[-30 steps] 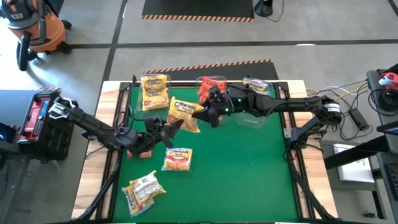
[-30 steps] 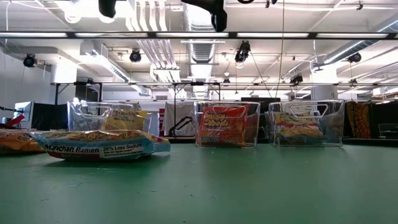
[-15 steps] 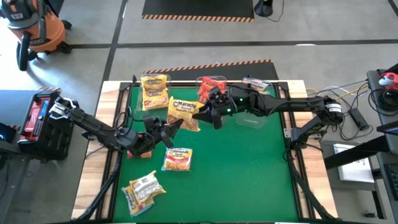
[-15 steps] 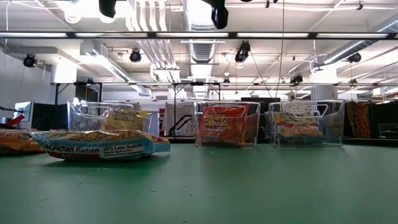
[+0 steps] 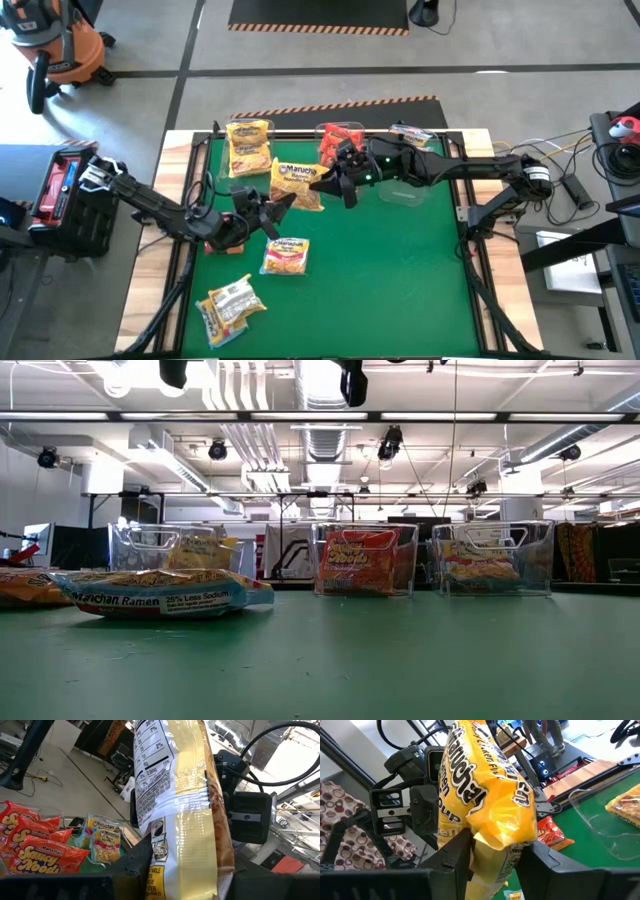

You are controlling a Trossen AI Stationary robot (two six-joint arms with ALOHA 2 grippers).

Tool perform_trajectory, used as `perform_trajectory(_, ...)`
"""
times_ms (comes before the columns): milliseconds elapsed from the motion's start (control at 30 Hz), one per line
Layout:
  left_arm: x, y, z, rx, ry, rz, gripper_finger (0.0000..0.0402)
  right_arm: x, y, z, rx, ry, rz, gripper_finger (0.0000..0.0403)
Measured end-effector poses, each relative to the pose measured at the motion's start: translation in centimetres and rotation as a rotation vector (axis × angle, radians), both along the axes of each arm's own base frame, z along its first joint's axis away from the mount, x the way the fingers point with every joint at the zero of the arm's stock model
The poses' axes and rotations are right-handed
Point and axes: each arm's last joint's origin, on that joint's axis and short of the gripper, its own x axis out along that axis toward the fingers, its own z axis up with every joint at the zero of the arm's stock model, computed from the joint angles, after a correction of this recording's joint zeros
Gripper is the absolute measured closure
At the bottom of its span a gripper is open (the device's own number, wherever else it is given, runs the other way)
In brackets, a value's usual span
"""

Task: Sort Maruchan noodles
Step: Put the yellow noodle pack into the left transparent bin

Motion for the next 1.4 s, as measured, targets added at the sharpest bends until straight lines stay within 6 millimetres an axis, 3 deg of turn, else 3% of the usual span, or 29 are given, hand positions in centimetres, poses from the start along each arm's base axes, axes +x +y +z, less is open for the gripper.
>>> perform_trajectory(300,0.0,0.0,-0.1,0.003,0.005,-0.003,0.0286,-0.1,0.0,0.0,-0.026,-0.004,0.006,0.0303)
perform_trajectory(533,-0.2,0.1,0.1,0.015,0.011,-0.007,0.0237,-0.7,0.1,0.4,-0.049,0.010,0.010,0.0311)
perform_trajectory(833,-2.1,0.7,1.7,0.056,0.015,-0.116,0.0183,-3.4,0.5,1.9,-0.130,0.052,0.010,0.0312)
perform_trajectory(1100,-4.2,1.4,2.9,0.123,0.130,-0.241,0.0178,-5.6,1.0,0.3,-0.265,0.290,0.084,0.0312)
perform_trajectory(1400,-3.8,1.5,5.9,0.316,0.455,-0.248,0.0177,-5.5,2.1,-0.5,-0.537,0.289,0.213,0.0312)
